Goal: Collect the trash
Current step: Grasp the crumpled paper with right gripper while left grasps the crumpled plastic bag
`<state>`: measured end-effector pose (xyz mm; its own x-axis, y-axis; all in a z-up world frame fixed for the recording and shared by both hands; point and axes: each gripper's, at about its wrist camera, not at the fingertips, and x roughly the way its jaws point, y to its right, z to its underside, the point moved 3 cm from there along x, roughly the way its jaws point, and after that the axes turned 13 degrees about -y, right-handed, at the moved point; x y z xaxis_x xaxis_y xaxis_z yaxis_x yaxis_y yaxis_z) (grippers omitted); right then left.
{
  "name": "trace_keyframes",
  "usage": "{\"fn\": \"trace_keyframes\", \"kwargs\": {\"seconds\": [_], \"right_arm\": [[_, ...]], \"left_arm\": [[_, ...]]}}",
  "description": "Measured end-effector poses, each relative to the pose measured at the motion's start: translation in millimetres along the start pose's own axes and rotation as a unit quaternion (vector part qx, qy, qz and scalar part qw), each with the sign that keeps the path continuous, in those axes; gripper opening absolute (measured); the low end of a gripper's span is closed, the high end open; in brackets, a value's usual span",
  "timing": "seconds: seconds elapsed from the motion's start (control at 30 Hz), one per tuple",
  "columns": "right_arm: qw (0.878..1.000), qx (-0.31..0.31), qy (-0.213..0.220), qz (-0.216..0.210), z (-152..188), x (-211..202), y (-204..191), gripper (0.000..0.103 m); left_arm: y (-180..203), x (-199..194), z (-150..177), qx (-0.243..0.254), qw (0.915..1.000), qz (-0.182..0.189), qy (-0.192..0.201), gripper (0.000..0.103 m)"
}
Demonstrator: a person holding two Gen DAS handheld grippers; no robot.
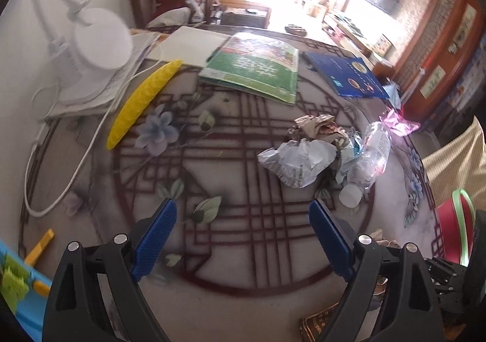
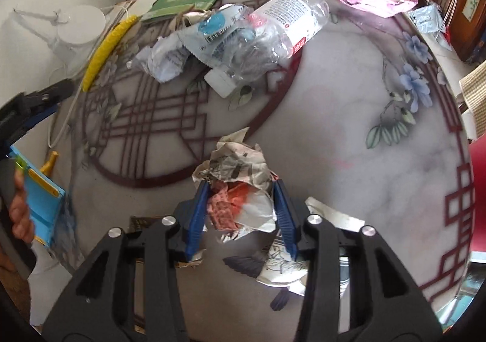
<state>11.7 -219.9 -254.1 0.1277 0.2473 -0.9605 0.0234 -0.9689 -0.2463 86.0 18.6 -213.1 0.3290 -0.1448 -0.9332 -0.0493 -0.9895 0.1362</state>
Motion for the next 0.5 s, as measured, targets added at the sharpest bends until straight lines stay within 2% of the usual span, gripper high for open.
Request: {"fn": "trace_keyframes", "kwargs": {"seconds": [0.13, 0.27, 0.43, 0.5], "right_arm": [[1.000, 0.017, 0.019, -0.007, -0.1, -12.6, 6.2, 0.039], [0.999, 0.033, 0.027, -0.019, 1.5, -22.3, 12.2, 0.039], [0.998, 0.048, 0.036, -0.025, 5.0, -31.9, 16.6, 0.039], [0.998, 0.050, 0.043, -0.023, 5.9, -37.7, 18.1, 0.039]], "left_arm": [[25.3, 19.6, -16.2, 0.064, 0.9977, -0.022, -0.002, 0.085], [52.2, 46.7, -33.7, 0.114, 0.9928, -0.023, -0.029, 0.085], [70.1, 82.0, -48.4, 0.131, 0.9886, -0.035, -0.064, 0.085], [71.3, 87.7, -52.3, 0.130, 0.9884, -0.050, -0.060, 0.084]]}}
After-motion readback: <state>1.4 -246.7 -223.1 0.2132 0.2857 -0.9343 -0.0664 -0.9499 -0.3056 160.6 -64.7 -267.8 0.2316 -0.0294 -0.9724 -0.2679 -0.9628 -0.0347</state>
